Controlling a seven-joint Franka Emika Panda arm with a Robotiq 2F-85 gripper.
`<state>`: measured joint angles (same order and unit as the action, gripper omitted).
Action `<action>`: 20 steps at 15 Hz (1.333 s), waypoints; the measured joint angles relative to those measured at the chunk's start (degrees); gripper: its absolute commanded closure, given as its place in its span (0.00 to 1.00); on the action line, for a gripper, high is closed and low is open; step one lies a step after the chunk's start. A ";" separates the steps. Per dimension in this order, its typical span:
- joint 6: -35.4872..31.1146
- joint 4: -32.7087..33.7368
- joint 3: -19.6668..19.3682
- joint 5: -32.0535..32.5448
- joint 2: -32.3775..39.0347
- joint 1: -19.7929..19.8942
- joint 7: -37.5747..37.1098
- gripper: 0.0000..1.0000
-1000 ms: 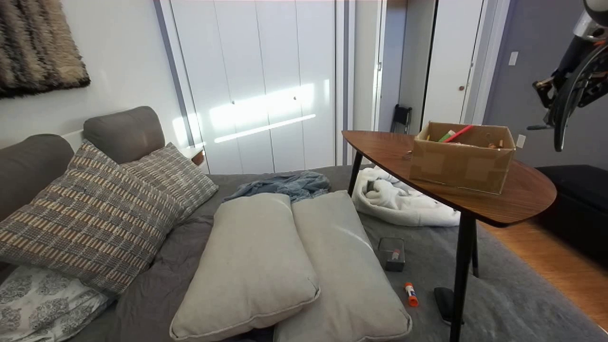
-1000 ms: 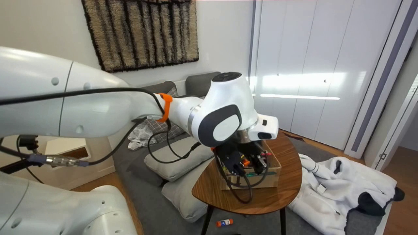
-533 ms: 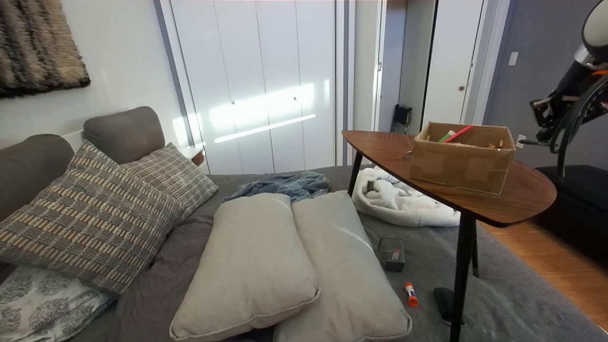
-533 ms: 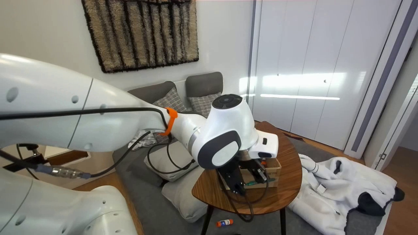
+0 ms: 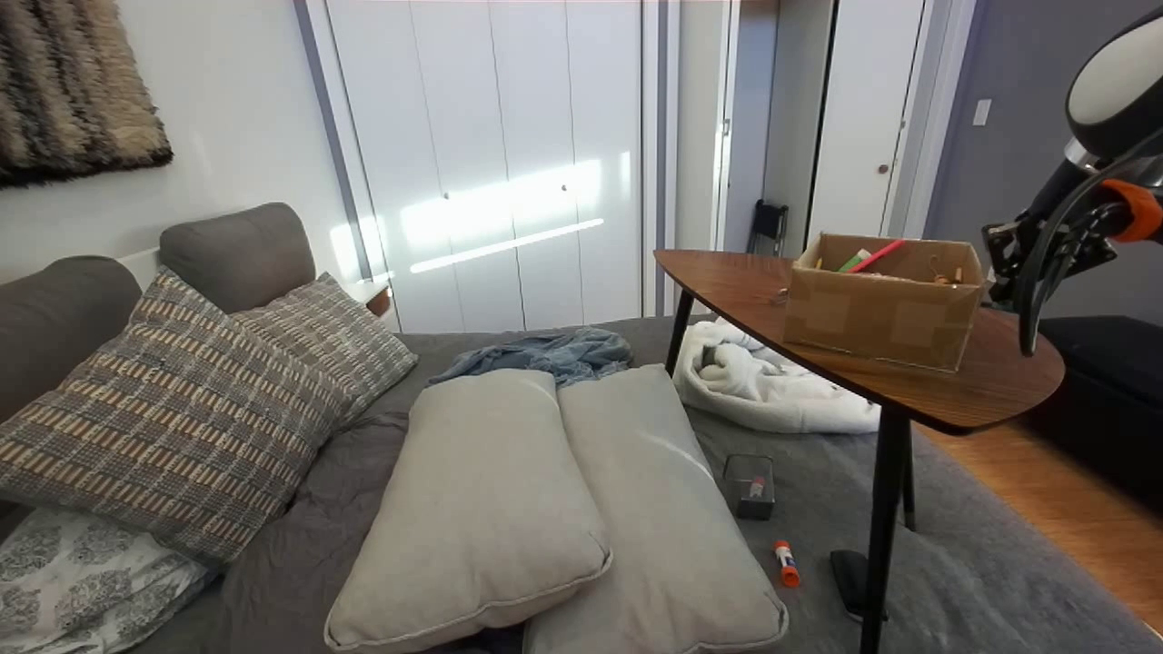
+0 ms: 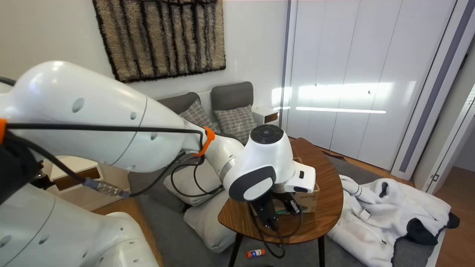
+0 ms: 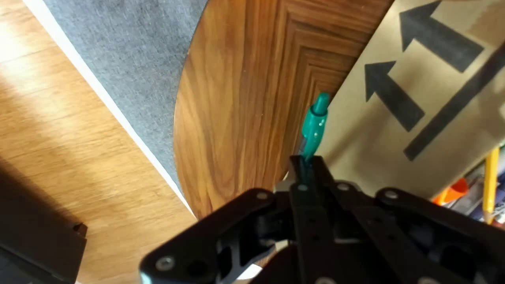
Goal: Pick up the green marker from the box and put it on the table
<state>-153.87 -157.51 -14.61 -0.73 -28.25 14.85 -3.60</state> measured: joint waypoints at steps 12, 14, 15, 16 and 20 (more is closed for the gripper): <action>-0.12 0.25 -0.59 -1.78 3.20 -0.03 0.91 0.23; 0.27 0.34 -0.23 -1.54 2.73 0.92 0.91 0.08; 0.78 0.43 -0.03 -1.43 2.34 1.43 0.91 0.02; 1.60 0.60 0.20 -1.28 1.86 1.86 0.91 0.00; 7.84 1.76 1.83 1.20 -1.17 4.07 0.85 0.00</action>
<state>-146.03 -155.75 -12.78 0.48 -29.42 18.91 -2.75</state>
